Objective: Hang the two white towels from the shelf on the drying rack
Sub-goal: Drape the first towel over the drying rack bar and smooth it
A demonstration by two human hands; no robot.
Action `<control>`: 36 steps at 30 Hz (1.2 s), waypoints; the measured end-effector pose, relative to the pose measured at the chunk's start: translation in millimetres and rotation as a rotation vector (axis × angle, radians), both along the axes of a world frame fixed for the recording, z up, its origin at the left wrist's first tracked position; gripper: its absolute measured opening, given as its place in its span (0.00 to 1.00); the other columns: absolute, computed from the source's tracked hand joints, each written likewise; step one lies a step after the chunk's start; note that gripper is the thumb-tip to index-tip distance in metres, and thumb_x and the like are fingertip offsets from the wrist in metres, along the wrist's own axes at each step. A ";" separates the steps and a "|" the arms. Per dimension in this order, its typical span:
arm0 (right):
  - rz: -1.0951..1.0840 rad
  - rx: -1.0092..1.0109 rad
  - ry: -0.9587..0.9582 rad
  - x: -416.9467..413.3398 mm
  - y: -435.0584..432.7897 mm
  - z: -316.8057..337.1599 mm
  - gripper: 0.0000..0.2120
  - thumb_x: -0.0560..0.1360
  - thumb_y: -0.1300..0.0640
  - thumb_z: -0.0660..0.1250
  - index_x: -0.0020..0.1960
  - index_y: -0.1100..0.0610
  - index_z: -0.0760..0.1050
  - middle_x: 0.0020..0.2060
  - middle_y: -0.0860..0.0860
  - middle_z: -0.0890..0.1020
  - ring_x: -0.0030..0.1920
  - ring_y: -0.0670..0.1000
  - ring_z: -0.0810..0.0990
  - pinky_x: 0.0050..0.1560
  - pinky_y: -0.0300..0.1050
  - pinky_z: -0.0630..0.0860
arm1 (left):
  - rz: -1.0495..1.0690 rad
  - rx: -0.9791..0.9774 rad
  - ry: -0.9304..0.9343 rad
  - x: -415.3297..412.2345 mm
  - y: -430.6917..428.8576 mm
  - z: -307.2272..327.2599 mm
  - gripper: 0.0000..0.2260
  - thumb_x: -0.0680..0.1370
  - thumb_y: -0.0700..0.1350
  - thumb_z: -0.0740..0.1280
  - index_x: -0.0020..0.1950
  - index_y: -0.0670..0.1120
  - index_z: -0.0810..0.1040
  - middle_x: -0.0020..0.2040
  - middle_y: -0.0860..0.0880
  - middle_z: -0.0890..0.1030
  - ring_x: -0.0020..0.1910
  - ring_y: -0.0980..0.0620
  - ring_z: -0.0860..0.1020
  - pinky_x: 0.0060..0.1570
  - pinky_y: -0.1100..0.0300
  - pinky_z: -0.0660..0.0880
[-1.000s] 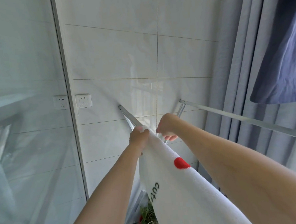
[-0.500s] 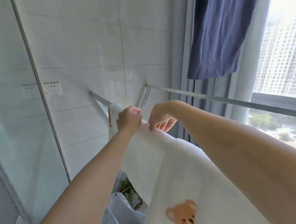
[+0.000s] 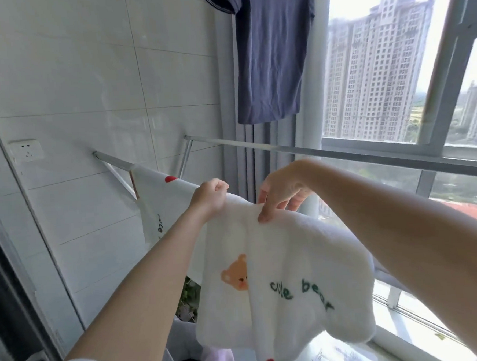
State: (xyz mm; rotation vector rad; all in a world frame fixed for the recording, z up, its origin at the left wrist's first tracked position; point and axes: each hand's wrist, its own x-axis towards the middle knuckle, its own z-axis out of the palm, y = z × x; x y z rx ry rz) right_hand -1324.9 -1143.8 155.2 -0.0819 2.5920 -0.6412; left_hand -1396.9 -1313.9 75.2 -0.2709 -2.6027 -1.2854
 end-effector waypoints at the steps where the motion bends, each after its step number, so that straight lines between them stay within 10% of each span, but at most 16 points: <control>1: -0.022 -0.014 0.019 3.9 3.1 0.0 0.08 0.71 0.61 0.74 0.47 0.57 0.76 0.45 0.54 0.83 0.45 0.51 0.83 0.49 0.45 0.82 | -0.008 0.019 -0.002 -1.2 0.7 -1.2 0.16 0.81 0.47 0.54 0.58 0.45 0.79 0.60 0.47 0.79 0.61 0.47 0.75 0.53 0.58 0.68; 11: -0.474 0.261 0.502 27.4 54.3 15.0 0.16 0.73 0.64 0.68 0.60 0.63 0.77 0.49 0.57 0.80 0.46 0.57 0.80 0.36 0.45 0.81 | -0.102 -0.053 0.057 -10.4 -7.8 -12.2 0.22 0.82 0.48 0.49 0.48 0.39 0.81 0.55 0.39 0.80 0.58 0.41 0.74 0.58 0.52 0.68; 15: -0.779 0.419 0.794 36.2 77.0 15.1 0.16 0.74 0.64 0.64 0.60 0.58 0.76 0.57 0.58 0.79 0.56 0.60 0.79 0.55 0.51 0.78 | -0.134 -0.233 0.117 -14.8 -8.7 -15.8 0.18 0.81 0.50 0.55 0.45 0.40 0.79 0.53 0.37 0.78 0.59 0.39 0.73 0.57 0.52 0.67; 20: -0.692 0.412 0.590 44.8 72.1 8.6 0.21 0.74 0.62 0.68 0.66 0.60 0.73 0.61 0.60 0.77 0.60 0.59 0.77 0.60 0.52 0.77 | -0.137 -0.368 0.149 -16.4 -10.1 -20.9 0.22 0.77 0.62 0.56 0.48 0.45 0.77 0.55 0.42 0.76 0.60 0.43 0.70 0.59 0.53 0.64; 24: -0.555 0.025 0.312 59.4 46.4 8.2 0.17 0.74 0.48 0.70 0.56 0.59 0.78 0.45 0.54 0.81 0.45 0.52 0.81 0.46 0.45 0.80 | -0.138 -0.353 0.160 -16.2 -9.5 -20.7 0.18 0.79 0.57 0.52 0.38 0.48 0.72 0.56 0.39 0.76 0.61 0.41 0.70 0.62 0.50 0.64; 29: -0.407 0.101 -0.041 90.3 33.1 7.6 0.10 0.69 0.53 0.76 0.48 0.47 0.79 0.42 0.45 0.83 0.48 0.47 0.79 0.53 0.44 0.77 | -0.110 -0.351 0.229 -14.5 -7.3 -23.6 0.21 0.82 0.48 0.47 0.54 0.39 0.77 0.58 0.35 0.76 0.61 0.37 0.70 0.63 0.49 0.63; 32: -0.473 0.158 -0.002 109.3 39.4 7.6 0.10 0.69 0.59 0.76 0.46 0.50 0.79 0.39 0.46 0.82 0.46 0.47 0.79 0.60 0.47 0.75 | -0.099 -0.358 0.251 -13.6 -6.0 -24.4 0.23 0.82 0.47 0.46 0.56 0.38 0.77 0.60 0.35 0.76 0.61 0.37 0.70 0.65 0.49 0.63; 36: -0.616 0.328 0.348 130.4 57.1 6.8 0.08 0.72 0.58 0.73 0.51 0.56 0.83 0.41 0.51 0.82 0.45 0.51 0.79 0.43 0.39 0.77 | -0.080 -0.359 0.252 -9.1 -3.1 -24.0 0.23 0.82 0.47 0.46 0.59 0.37 0.77 0.61 0.35 0.76 0.62 0.37 0.70 0.66 0.49 0.63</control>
